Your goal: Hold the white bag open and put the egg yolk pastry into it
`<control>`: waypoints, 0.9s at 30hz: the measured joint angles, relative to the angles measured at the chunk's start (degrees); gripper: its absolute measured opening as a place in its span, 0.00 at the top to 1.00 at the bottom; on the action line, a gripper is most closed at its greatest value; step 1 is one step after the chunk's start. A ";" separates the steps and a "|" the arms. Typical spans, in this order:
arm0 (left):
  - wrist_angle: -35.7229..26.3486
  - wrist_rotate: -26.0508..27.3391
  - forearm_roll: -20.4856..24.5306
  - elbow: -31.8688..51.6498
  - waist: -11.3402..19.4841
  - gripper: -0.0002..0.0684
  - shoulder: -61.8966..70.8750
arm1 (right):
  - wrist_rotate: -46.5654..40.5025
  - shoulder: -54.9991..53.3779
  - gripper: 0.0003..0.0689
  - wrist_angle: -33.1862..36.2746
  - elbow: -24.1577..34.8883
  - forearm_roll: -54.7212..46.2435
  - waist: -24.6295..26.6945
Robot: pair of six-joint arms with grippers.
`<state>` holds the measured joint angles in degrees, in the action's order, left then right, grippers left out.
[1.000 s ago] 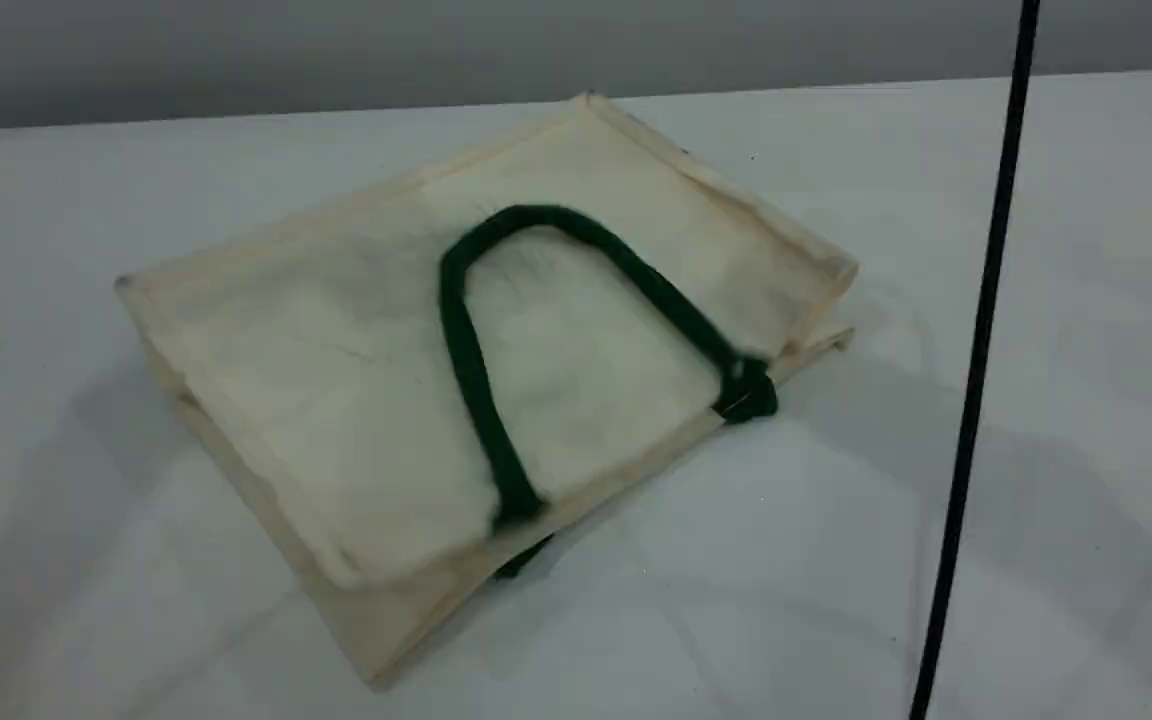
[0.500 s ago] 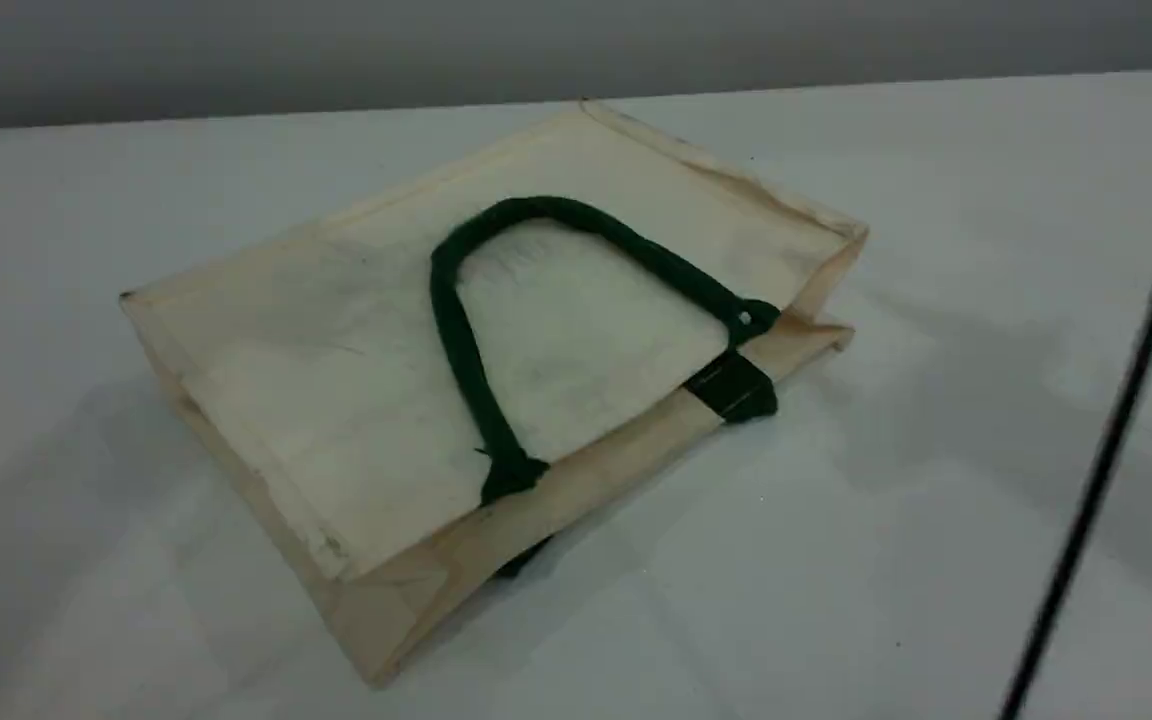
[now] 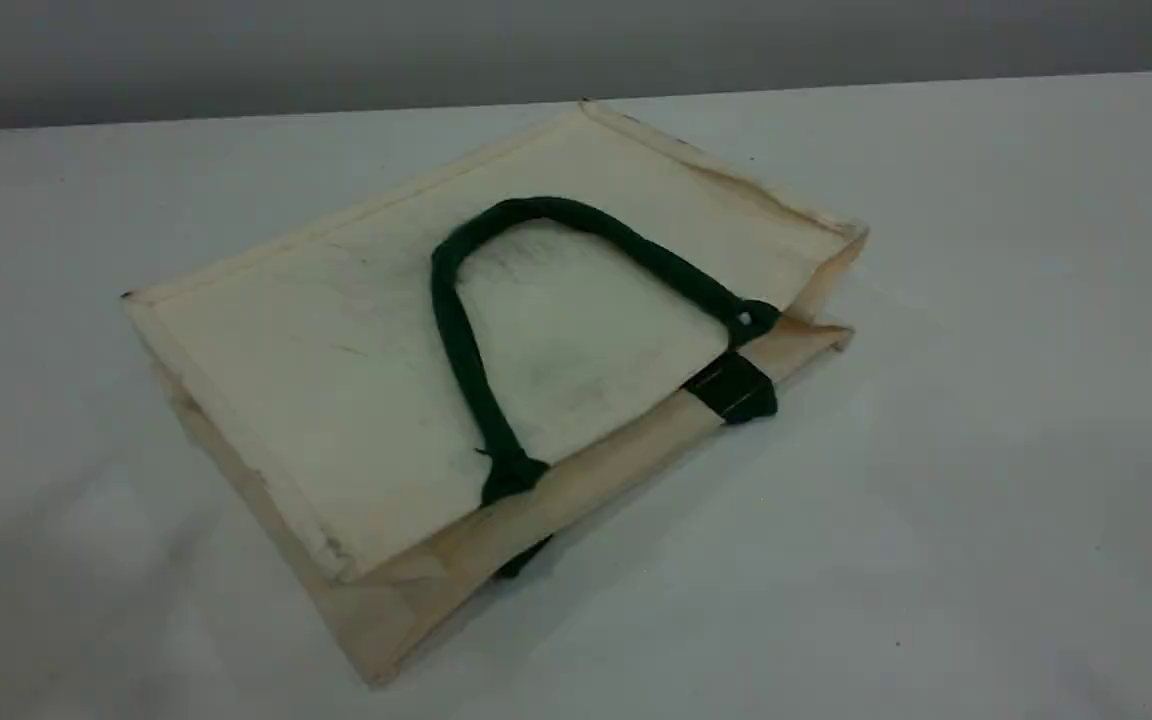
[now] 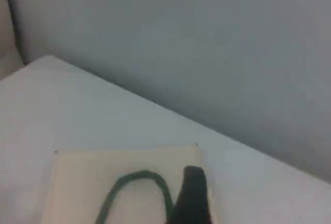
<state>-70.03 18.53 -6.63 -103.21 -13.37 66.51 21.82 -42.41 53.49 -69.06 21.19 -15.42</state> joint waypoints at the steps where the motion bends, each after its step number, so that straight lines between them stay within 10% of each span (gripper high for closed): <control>1: 0.00 0.00 0.55 2.35 0.00 0.20 -1.87 | -0.88 2.45 0.18 1.45 0.00 -0.53 0.00; 15: -0.03 0.00 2.02 32.07 0.00 0.20 -35.02 | -11.48 23.71 0.18 16.44 0.00 -4.89 0.00; 27: 0.03 -8.80 1.56 53.08 0.00 0.20 -60.98 | -14.42 25.45 0.18 16.35 5.86 -6.05 0.00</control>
<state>-69.99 9.73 -5.07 -50.13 -13.37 5.52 7.40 -16.96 69.84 -63.20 15.13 -15.42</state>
